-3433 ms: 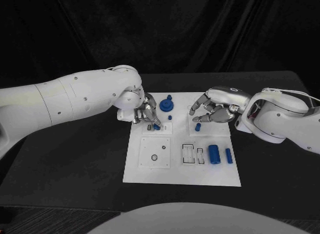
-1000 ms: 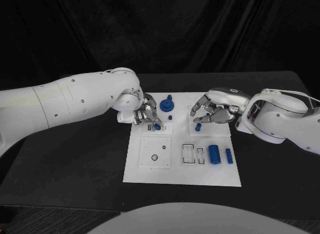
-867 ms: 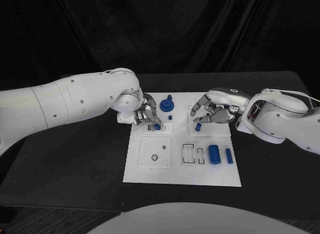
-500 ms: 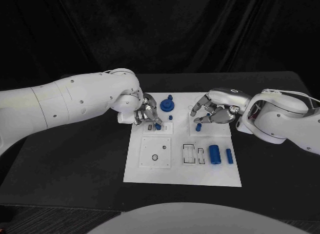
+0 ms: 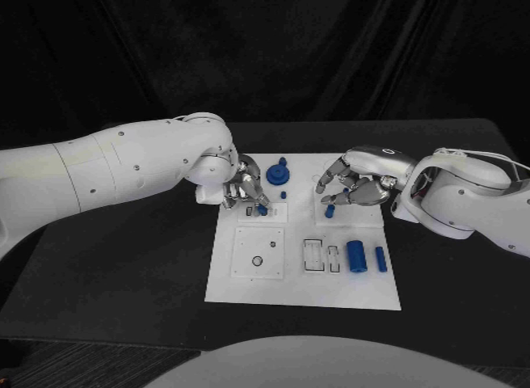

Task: Assemble the parts on the task board

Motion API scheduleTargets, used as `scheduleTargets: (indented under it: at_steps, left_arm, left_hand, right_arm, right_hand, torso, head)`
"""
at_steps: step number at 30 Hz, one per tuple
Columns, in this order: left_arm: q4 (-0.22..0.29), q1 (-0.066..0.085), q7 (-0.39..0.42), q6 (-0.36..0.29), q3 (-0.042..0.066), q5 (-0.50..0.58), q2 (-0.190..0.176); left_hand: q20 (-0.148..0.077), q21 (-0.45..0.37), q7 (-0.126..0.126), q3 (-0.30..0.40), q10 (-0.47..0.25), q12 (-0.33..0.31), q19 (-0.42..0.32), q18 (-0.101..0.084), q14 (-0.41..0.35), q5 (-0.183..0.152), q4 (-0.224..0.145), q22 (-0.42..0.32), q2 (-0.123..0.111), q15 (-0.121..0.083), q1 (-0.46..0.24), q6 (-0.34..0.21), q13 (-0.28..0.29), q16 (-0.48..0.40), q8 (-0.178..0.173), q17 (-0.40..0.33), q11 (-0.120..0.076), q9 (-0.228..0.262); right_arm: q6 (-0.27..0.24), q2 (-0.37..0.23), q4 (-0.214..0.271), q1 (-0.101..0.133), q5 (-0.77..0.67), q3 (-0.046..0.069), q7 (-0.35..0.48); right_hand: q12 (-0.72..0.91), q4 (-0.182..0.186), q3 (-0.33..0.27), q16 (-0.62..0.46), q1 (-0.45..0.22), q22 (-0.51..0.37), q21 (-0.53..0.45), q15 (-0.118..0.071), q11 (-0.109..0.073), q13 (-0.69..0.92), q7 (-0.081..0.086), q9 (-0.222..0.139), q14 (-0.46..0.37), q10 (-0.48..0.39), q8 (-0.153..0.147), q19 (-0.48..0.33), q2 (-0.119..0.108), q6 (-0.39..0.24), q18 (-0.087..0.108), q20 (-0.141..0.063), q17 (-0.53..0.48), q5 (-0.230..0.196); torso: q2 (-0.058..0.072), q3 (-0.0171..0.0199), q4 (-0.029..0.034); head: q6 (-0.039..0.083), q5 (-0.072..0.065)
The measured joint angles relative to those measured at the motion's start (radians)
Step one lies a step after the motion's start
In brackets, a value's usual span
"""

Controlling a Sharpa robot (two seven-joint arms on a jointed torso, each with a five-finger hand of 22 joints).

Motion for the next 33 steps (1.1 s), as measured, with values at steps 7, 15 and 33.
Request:
scheduleTargets:
  at_steps: [7, 15, 33]
  left_arm:
    - [0.000, 0.001, -0.001, 0.006, 0.001, 0.000, 0.000]
    - [-0.001, 0.001, -0.001, 0.009, 0.001, 0.000, -0.001]
    - [-0.003, 0.001, -0.003, 0.016, 0.002, 0.001, -0.002]
  left_hand:
    - [0.000, -0.004, 0.000, 0.002, 0.000, 0.000, 0.000, 0.000, 0.000, 0.000, -0.007, 0.000, 0.000, 0.000, 0.000, 0.000, 0.000, 0.000, -0.005, 0.000, 0.000, -0.001]
    - [0.003, -0.004, 0.001, 0.000, 0.000, 0.000, -0.003, 0.000, 0.000, 0.000, -0.011, 0.000, 0.000, 0.000, 0.000, -0.001, 0.000, -0.001, -0.005, 0.000, 0.000, -0.001]
    - [0.007, -0.027, -0.006, 0.041, -0.006, -0.004, -0.007, 0.000, 0.004, -0.185, -0.114, 0.000, -0.013, 0.004, -0.091, 0.010, 0.000, -0.004, -0.067, 0.000, 0.005, -0.003]
  right_arm:
    - [0.001, 0.000, 0.000, 0.000, 0.000, 0.000, 0.000]
    - [0.001, 0.000, 0.000, 0.000, 0.000, 0.000, 0.000]
    - [0.002, 0.000, -0.001, -0.004, 0.000, 0.000, -0.001]
  right_hand:
    - [0.000, 0.000, 0.000, 0.000, 0.000, 0.000, 0.000, 0.000, 0.000, 0.000, 0.000, 0.000, 0.000, 0.000, 0.000, 0.000, 0.000, 0.000, 0.000, 0.000, 0.000, 0.000]
    - [0.000, 0.000, 0.000, 0.000, 0.000, 0.000, 0.000, 0.000, 0.000, 0.000, 0.000, 0.000, 0.000, 0.000, 0.000, 0.000, 0.000, 0.000, 0.000, 0.000, 0.000, 0.000]
    - [0.000, 0.003, 0.003, 0.000, 0.000, 0.001, 0.000, 0.000, 0.004, 0.000, 0.000, 0.001, 0.000, -0.004, 0.000, 0.000, 0.000, 0.000, 0.000, 0.000, -0.001, 0.000]
  torso:
    - [0.001, -0.0005, 0.0000]
    - [0.001, -0.0007, -0.0005]
    - [0.000, -0.0008, -0.0012]
  head:
    - [0.000, 0.001]
    - [0.000, 0.000]
    - [0.000, 0.003]
